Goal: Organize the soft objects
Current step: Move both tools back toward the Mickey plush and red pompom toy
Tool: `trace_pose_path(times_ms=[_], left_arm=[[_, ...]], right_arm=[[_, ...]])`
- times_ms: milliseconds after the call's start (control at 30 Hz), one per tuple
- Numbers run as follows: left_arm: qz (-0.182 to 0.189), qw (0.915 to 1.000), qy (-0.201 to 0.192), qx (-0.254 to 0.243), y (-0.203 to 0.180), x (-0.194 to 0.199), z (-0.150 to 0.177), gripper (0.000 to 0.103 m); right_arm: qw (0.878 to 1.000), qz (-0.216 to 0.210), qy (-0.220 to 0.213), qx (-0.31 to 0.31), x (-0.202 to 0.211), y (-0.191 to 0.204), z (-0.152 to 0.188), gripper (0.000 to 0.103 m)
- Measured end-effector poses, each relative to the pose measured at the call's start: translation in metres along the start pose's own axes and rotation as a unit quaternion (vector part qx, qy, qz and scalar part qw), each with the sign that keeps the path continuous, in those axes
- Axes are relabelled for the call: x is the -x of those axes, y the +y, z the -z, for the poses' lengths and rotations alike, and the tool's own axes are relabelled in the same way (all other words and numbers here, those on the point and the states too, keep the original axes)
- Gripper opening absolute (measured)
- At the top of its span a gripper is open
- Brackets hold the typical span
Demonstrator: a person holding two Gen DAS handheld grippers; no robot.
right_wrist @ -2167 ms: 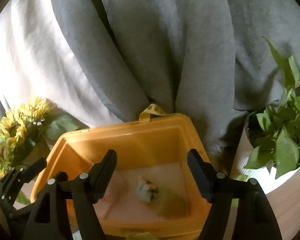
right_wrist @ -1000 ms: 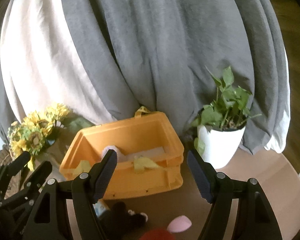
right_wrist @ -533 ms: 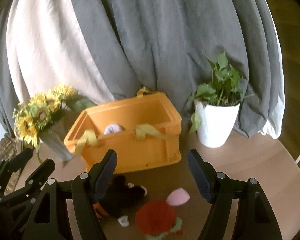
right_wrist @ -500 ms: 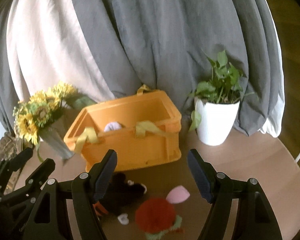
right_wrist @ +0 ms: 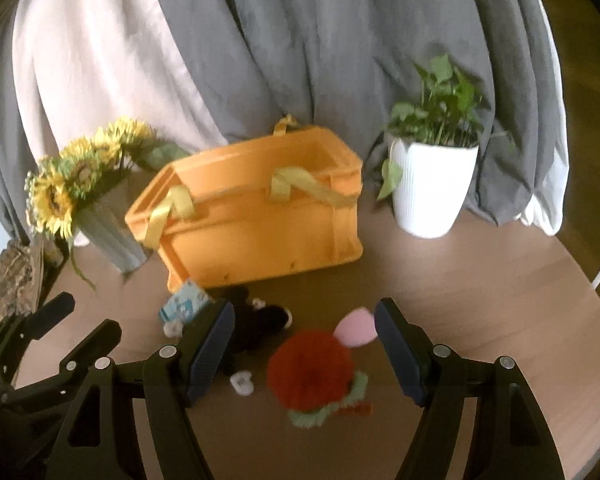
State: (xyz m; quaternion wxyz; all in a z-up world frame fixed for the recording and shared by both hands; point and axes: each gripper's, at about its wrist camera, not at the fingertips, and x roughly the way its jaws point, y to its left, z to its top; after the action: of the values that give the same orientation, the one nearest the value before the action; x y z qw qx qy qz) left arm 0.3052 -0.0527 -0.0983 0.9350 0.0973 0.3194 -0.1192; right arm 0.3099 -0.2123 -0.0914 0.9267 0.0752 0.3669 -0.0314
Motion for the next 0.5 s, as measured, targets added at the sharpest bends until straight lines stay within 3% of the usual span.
trace_pose_path(times_ms=[500], left_arm=[[0.026, 0.996, 0.085, -0.006, -0.004, -0.052, 0.022, 0.064]], right_arm=[[0.994, -0.005, 0.105, -0.022, -0.052, -0.008, 0.026, 0.074]])
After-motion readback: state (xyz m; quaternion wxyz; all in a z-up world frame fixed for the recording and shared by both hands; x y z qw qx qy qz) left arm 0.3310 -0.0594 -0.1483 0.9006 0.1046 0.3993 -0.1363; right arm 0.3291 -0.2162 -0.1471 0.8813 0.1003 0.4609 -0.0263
